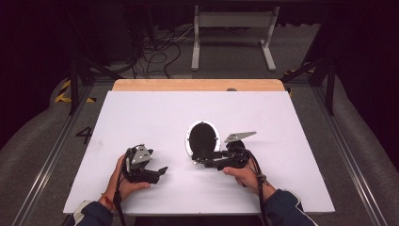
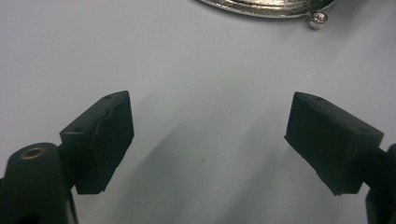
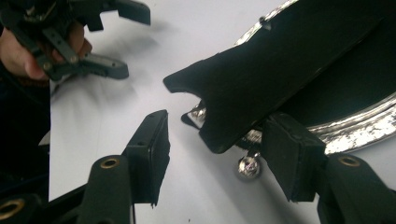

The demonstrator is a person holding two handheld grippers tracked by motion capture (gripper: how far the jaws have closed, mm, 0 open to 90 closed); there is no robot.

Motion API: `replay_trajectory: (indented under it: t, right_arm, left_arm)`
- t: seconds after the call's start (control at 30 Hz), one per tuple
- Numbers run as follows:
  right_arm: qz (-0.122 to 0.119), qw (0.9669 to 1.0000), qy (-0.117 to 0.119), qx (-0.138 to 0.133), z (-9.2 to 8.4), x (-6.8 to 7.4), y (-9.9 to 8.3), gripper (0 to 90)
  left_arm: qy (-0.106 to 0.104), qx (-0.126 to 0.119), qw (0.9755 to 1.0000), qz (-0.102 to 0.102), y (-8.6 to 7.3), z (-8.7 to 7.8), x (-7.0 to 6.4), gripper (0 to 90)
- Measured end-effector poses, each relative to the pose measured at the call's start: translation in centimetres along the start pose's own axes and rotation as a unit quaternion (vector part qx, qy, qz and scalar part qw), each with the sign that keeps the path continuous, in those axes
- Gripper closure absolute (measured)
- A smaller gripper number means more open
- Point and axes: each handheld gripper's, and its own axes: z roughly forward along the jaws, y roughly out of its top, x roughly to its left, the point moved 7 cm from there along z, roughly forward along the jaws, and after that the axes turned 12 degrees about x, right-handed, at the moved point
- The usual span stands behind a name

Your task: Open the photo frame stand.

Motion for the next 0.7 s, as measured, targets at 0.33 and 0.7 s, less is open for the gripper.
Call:
replay_trajectory:
  t: [0.33,0.7]
  right_arm:
    - [0.127,0.989,0.071,-0.028,0.8,-1.7,1.1,48.2]
    - [0.177,0.9777,0.1,-0.052,1.5,-2.3,1.7,54.7]
  left_arm:
    - [-0.006,0.005,0.9999,0.006,0.8,0.8,-0.2,14.1]
    - [-0.007,0.001,0.9999,0.008,1.8,1.3,0.0,14.1]
